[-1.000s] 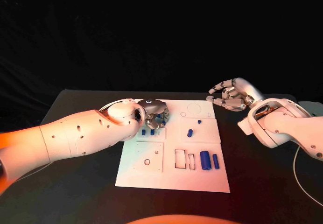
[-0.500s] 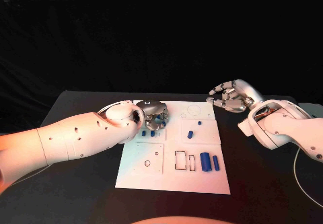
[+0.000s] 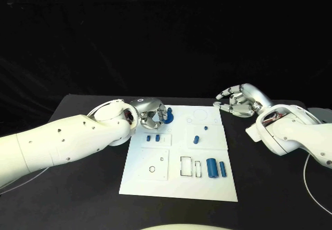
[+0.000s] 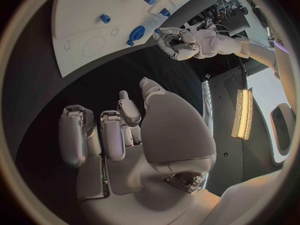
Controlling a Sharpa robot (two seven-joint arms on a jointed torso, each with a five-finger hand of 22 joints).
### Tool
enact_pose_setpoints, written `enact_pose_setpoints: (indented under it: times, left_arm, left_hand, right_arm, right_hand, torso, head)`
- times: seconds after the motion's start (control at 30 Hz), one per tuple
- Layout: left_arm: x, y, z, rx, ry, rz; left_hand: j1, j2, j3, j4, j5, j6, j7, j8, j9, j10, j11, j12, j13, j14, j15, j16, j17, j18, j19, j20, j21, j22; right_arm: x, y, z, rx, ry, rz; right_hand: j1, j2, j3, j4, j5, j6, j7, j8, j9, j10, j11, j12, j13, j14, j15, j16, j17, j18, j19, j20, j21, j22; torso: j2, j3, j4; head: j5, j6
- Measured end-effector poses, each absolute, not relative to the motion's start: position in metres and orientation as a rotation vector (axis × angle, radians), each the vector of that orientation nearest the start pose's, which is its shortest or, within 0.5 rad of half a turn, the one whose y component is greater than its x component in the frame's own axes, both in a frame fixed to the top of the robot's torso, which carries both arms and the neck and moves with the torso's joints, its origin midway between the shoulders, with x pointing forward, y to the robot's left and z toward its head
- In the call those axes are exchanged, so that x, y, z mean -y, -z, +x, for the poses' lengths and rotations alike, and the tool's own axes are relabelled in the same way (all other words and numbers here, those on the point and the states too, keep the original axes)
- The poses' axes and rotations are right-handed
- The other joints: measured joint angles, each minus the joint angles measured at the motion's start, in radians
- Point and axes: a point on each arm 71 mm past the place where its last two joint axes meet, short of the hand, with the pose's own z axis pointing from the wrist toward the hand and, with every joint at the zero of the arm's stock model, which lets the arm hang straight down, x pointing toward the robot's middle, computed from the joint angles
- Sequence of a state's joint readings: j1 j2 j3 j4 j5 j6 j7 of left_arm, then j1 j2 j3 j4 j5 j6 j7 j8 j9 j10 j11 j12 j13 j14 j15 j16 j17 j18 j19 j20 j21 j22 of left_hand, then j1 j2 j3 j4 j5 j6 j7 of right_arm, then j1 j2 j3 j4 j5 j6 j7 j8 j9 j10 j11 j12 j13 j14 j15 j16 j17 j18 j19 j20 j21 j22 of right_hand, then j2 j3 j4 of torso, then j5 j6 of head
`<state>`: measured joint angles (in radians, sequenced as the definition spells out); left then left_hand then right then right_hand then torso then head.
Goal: Assemble the parts on the task board
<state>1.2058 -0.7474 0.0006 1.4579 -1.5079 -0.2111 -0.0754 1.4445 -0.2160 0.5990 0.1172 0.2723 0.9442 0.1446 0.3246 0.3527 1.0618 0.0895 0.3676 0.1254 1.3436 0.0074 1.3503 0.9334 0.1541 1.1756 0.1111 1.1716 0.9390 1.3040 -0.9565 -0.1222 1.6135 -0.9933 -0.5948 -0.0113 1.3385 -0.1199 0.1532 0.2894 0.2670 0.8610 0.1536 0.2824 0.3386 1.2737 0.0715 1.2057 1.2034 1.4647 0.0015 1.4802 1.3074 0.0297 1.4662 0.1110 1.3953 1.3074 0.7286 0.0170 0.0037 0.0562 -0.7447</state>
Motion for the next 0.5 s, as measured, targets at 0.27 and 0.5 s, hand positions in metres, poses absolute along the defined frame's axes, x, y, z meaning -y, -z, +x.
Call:
enact_pose_setpoints:
  times: [0.27,0.5]
  left_arm:
    - [-0.19,0.174,0.497,-1.71,0.66,0.216]
    - [-0.196,0.178,0.496,-1.738,0.658,0.2]
  left_hand:
    - [-0.004,-0.004,0.0,0.0,0.0,0.003,0.003,0.0,-0.001,0.0,0.0,-0.004,-0.001,0.0,0.0,0.0,0.0,0.0,0.0,0.0,0.0,0.0]
    - [-0.004,-0.004,0.0,0.0,0.0,0.003,0.003,0.0,-0.001,0.004,-0.004,-0.004,-0.001,-0.004,0.004,0.0,-0.001,0.0,0.0,0.0,0.0,0.0]
  right_arm:
    - [0.245,0.147,0.479,-1.48,-0.809,0.317]
    - [0.244,0.147,0.479,-1.48,-0.809,0.317]
  right_hand:
    - [0.0,0.0,0.0,0.0,0.0,0.0,0.0,0.0,0.0,0.0,0.0,0.0,0.0,0.0,0.0,0.0,0.0,0.0,0.0,0.0,0.0,0.0]
    - [0.0,0.0,0.0,0.0,0.0,0.0,0.0,0.0,0.0,0.0,0.0,0.0,0.0,0.0,0.0,0.0,0.0,0.0,0.0,0.0,0.0,0.0]
  torso:
    - [0.001,0.0006,0.0009]
    - [0.001,0.0001,0.0004]
  head:
    - [0.001,-0.001]
    - [0.006,-0.002]
